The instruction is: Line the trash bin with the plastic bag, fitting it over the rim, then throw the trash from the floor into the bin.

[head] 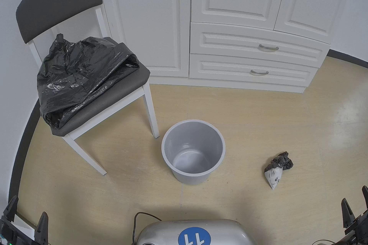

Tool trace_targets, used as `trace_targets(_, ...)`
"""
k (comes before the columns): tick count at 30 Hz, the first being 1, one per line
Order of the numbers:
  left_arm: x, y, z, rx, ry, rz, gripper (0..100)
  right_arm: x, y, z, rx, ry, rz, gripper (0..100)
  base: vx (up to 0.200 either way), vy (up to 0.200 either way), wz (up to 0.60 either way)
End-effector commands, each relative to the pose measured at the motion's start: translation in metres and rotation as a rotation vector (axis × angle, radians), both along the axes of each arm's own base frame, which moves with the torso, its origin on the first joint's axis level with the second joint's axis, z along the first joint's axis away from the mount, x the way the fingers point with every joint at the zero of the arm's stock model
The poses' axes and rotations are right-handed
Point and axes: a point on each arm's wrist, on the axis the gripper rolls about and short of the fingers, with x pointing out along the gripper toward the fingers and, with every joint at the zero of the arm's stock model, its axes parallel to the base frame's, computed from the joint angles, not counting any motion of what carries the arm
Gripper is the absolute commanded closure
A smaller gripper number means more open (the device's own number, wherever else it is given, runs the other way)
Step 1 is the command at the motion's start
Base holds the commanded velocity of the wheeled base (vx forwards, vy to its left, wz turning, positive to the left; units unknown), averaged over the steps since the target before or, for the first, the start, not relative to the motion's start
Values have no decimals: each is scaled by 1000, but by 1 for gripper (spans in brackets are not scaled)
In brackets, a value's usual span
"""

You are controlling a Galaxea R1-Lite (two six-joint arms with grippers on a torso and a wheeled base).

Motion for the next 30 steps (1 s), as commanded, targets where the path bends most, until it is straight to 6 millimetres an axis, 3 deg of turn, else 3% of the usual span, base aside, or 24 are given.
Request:
trace_targets(1,0,0,-5,1,1,0,0,0,0,-5,0,1,1,0,0,0,0)
trace_targets(30,0,0,-5,13,1,-4,0,0,0,-5,-11,4,2,0,0,0,0)
